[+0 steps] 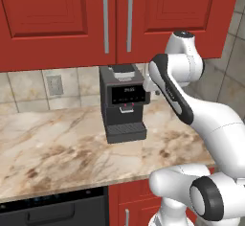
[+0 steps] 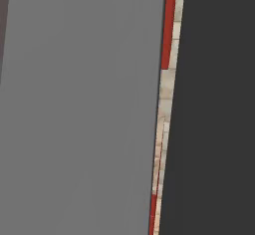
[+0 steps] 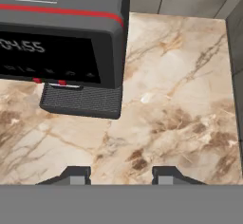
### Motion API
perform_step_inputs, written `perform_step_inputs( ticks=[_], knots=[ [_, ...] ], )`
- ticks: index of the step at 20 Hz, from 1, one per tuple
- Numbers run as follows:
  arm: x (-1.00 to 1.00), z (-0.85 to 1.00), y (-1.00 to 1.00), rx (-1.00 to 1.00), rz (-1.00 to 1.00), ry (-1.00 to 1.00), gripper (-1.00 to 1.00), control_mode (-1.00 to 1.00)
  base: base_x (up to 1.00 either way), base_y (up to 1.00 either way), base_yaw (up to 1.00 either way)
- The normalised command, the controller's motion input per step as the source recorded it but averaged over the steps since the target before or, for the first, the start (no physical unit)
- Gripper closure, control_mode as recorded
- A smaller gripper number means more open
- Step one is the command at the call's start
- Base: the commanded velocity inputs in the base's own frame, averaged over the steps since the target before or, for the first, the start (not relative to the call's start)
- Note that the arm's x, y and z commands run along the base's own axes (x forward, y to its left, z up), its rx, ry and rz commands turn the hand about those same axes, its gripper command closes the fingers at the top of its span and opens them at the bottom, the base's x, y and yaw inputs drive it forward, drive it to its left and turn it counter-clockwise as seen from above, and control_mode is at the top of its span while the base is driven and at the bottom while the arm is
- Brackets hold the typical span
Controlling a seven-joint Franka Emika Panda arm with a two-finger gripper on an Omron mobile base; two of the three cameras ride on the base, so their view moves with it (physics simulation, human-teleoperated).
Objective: Navigate to the toaster.
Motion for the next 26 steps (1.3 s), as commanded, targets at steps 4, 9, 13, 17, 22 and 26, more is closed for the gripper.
perform_step_inputs(
  ticks=[4,9,13,17,22,26],
  knots=[
    [0.00,0.00,0.00,0.00,0.00,0.00,-1.00,1.00,-0.09,0.00,0.00],
    [0.00,0.00,0.00,0.00,0.00,0.00,-1.00,1.00,-0.58,0.14,0.09],
    [0.00,0.00,0.00,0.00,0.00,0.00,-1.00,1.00,-0.64,0.24,0.65],
    [0.00,0.00,0.00,0.00,0.00,0.00,-1.00,1.00,-0.42,0.09,0.86],
    [0.00,0.00,0.00,0.00,0.00,0.00,-1.00,1.00,-0.09,0.03,0.89],
    [0.00,0.00,0.00,0.00,0.00,0.00,-1.00,1.00,0.00,0.02,0.86]
  ],
)
